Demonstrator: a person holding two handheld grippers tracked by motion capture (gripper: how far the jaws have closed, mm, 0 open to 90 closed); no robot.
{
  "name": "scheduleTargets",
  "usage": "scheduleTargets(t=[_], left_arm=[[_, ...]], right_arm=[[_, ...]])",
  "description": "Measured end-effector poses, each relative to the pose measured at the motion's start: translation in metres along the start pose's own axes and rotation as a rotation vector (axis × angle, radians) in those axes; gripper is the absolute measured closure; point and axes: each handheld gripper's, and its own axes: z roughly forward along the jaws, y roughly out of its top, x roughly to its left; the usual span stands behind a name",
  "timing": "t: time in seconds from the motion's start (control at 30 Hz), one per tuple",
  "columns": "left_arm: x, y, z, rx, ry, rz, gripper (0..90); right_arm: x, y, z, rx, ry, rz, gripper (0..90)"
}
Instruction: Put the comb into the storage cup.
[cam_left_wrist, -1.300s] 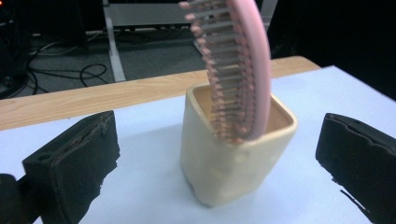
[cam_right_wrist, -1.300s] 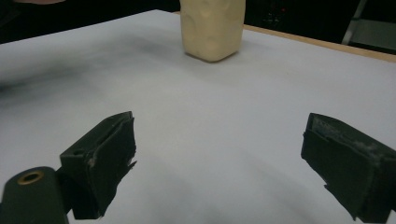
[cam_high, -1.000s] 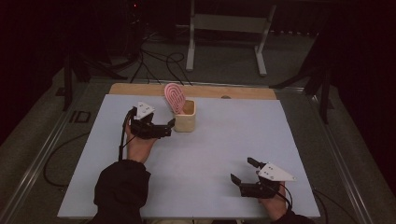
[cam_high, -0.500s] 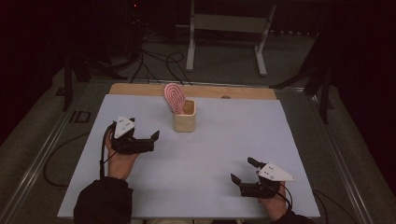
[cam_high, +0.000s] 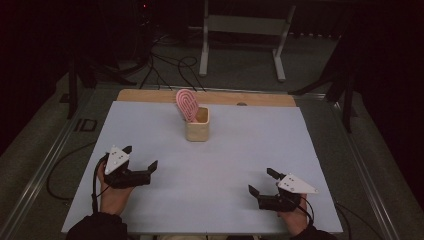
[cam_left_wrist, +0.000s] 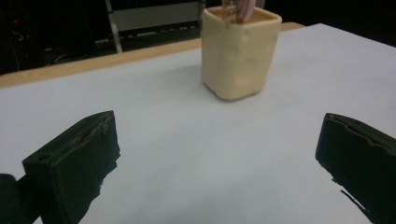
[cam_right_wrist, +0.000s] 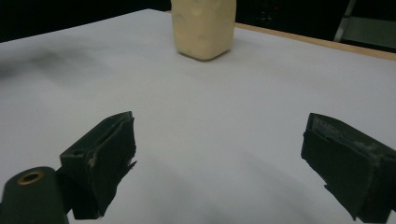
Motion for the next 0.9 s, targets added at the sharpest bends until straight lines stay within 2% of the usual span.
scheduleTargets(t=[0.17, 0.37, 0.53, 0.7, 0.9], left_arm=[[-0.003, -0.018, -0.006, 0.004, -0.007, -0.005, 0.0], [-0.002, -0.031, -0.011, -0.003, -0.027, 0.006, 0.0], [-0.002, -0.037, -0.016, -0.005, -0.032, 0.003, 0.0], [-0.001, -0.04, -0.024, -0.016, -0.027, 0.006, 0.0], [0.001, -0.044, -0.026, -0.021, -0.025, -0.01, 0.0]], right_arm=[[-0.002, 0.002, -0.002, -0.009, -0.01, 0.004, 9.7], [-0.007, 0.006, -0.006, -0.031, -0.025, 0.018, 9.7], [-0.01, 0.012, -0.01, -0.051, -0.037, 0.023, 9.7], [-0.009, 0.018, -0.011, -0.063, -0.024, 0.012, 9.7], [-0.013, 0.019, -0.012, -0.056, -0.034, 0.013, 9.7]])
